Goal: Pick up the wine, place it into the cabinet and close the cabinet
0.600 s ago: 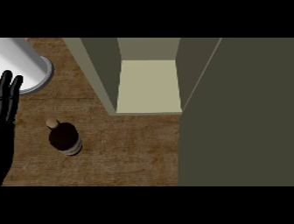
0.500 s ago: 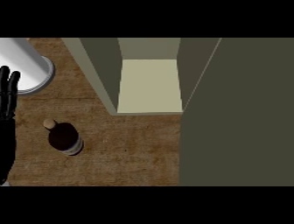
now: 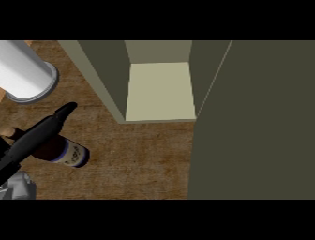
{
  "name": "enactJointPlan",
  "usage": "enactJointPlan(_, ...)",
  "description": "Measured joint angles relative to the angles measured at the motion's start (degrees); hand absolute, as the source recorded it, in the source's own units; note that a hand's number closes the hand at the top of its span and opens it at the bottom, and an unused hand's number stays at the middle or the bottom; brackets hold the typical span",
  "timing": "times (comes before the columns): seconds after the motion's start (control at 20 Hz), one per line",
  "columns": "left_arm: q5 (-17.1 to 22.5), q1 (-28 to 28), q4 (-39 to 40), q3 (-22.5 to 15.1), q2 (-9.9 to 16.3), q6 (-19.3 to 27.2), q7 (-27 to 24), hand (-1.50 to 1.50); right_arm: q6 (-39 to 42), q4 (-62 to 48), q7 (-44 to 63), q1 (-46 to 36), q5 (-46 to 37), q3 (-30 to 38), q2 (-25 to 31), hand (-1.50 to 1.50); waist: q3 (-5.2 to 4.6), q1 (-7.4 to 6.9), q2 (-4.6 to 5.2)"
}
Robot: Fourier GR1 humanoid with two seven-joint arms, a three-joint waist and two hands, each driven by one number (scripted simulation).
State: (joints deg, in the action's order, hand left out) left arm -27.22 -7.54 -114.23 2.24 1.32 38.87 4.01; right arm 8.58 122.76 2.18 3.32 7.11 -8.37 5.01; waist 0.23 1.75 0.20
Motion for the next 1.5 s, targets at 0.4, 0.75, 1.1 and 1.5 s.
enactJointPlan(0.4,-16.07,-8.91,10.41,-10.59,-1.10,20.69,11.36,-1.50,3.03,4.58,5.30,1.15,5.61,-3.63,0.82,-1.50,0.14,2.00,-0.11)
enactJointPlan(0.75,-27.48,-19.00,20.11,-14.75,-1.22,26.31,23.45,-1.50,2.40,8.39,9.50,1.09,7.83,-4.54,1.08,-1.50,0.14,2.00,-0.44)
enactJointPlan(1.1,-37.86,-28.72,27.92,-15.83,-1.24,26.97,36.54,-1.50,1.71,11.71,12.66,1.70,8.84,-4.94,1.63,-1.50,0.12,2.00,-0.81)
enactJointPlan(1.5,-51.97,-36.33,31.69,-15.88,-1.33,23.05,53.26,-1.50,0.21,13.25,15.54,0.26,9.07,-4.62,1.73,-1.50,-0.18,1.13,-1.07)
